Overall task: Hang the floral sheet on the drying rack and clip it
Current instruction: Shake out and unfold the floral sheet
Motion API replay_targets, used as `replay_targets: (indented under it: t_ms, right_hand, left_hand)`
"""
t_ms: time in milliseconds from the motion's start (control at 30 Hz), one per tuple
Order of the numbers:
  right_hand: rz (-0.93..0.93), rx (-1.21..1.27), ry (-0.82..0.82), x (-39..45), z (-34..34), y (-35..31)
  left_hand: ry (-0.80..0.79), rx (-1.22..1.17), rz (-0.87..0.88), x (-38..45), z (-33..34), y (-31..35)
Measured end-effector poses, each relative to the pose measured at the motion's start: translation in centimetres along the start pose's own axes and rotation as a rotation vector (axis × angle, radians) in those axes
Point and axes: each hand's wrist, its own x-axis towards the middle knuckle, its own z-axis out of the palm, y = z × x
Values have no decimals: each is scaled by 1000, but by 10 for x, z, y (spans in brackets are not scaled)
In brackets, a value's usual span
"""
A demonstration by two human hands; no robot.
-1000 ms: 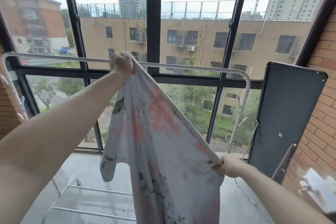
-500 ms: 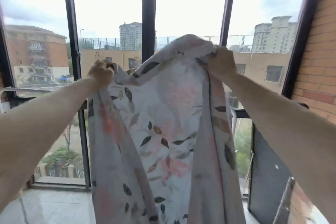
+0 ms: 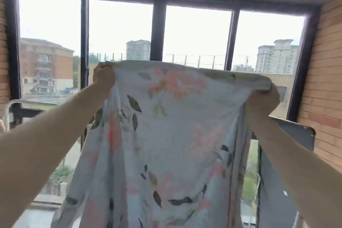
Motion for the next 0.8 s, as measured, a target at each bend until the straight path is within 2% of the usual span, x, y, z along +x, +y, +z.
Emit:
replay_targets:
  t_ms: [33, 100, 133, 233, 267, 334, 367, 434, 467, 567, 700, 801]
  right_hand:
    - [-61, -20, -53, 1, -4, 10]
    - [-175, -219, -403, -12, -10, 21]
    - [-152, -353, -526, -16, -12, 24]
    - [14, -761, -740, -35, -6, 42]
    - [96, -856, -891, -52, -5, 44]
    - [132, -789, -1168, -92, 8, 29]
    - [57, -608, -1214, -111, 19, 20]
    - [-125, -280, -1123, -146, 39, -4]
    - [-155, -186, -1068, -157, 47, -13]
    - [-105, -81, -1021, -172, 64, -19]
    - [-6, 114, -895, -177, 58, -12]
    - [52, 258, -912, -185, 56, -24]
  left_hand:
    - [59, -57, -14, 5, -4, -9]
    - [74, -152, -53, 2, -11, -12]
    - [41, -155, -51, -10, -9, -7]
    - [-81, -77, -16, -39, 5, -4]
    - [-114, -44, 2, -51, 7, -1]
    - [-174, 13, 35, -70, 16, 5]
    - [-209, 29, 67, -79, 25, 9]
    - [-326, 63, 161, -99, 43, 19]
    - [-400, 93, 205, -111, 50, 23]
    - [-576, 175, 279, -127, 62, 8]
    - [-546, 265, 200, -135, 45, -49]
    - [-669, 446, 90, -176, 42, -115]
